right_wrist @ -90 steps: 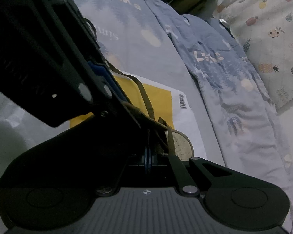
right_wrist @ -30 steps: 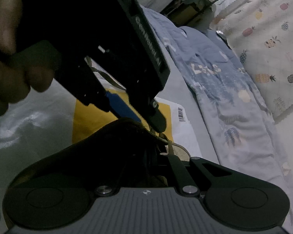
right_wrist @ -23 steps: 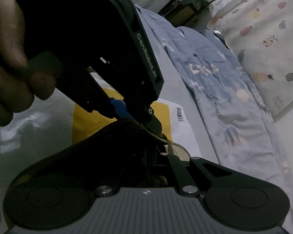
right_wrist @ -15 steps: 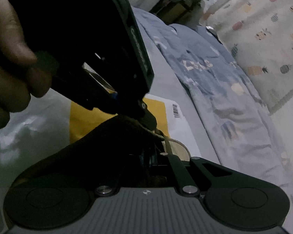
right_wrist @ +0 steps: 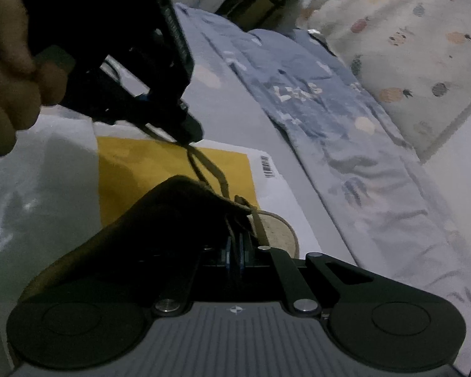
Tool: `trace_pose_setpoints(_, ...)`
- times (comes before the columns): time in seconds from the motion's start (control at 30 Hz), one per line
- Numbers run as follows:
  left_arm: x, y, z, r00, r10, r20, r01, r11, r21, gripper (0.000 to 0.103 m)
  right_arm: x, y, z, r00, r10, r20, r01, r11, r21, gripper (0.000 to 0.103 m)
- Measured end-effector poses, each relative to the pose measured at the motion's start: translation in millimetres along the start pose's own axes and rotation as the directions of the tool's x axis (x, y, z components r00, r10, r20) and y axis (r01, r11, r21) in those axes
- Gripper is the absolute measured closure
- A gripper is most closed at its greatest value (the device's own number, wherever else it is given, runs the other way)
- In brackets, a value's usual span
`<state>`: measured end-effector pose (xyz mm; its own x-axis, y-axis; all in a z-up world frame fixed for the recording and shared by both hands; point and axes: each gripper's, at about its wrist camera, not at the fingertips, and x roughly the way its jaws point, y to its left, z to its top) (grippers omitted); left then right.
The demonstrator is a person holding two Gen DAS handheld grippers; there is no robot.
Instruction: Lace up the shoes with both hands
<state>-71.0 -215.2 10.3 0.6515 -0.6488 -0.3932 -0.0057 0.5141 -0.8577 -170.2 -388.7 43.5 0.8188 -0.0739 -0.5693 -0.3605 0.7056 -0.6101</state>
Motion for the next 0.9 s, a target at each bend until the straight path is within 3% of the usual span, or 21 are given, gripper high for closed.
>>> trace_pose_setpoints(0.07,-4,-3,3,1.0,0.006,0.024,-0.006,1.0,0.01,0.096,-8,-3,2,1.0,-0.006,0.015,0.005,0.999,0.052,0.101)
trace_pose_setpoints(0.1,-7,-2,4,0.999,0.006,0.038,-0.006,1.0,0.004,0.089,-13,-4,2,1.0,-0.013,0.025,0.011,0.997,0.08,0.096)
trace_pose_setpoints(0.17,-11,-2,5,0.999,0.001,0.049,-0.001,1.0,-0.007,0.085,-27,-5,3,0.998,-0.041,0.048,0.033,0.988,0.153,0.087)
trace_pose_setpoints(0.3,-9,-5,0,0.999,-0.04,0.001,0.04,0.999,-0.018,0.08,-53,-16,-1,0.989,-0.131,0.066,0.099,0.93,0.355,0.074)
trace_pose_setpoints(0.43,-6,-10,-11,0.997,-0.059,-0.053,0.058,0.998,-0.019,0.079,-70,-29,-12,0.985,-0.17,0.036,0.127,0.848,0.515,0.073)
trace_pose_setpoints(0.53,-6,-12,-17,0.995,-0.066,-0.07,0.066,0.998,-0.015,0.078,-74,-28,-22,0.983,-0.185,-0.003,0.155,0.818,0.555,0.073)
trace_pose_setpoints(0.83,12,-5,-25,0.989,-0.066,-0.134,0.058,0.996,-0.067,0.077,-71,-24,-43,0.985,-0.171,-0.019,0.145,0.766,0.626,0.074)
trace_pose_setpoints(0.9,15,-5,-27,0.988,-0.07,-0.14,0.06,0.996,-0.068,0.077,-69,-22,-43,0.986,-0.167,-0.015,0.138,0.761,0.633,0.085)
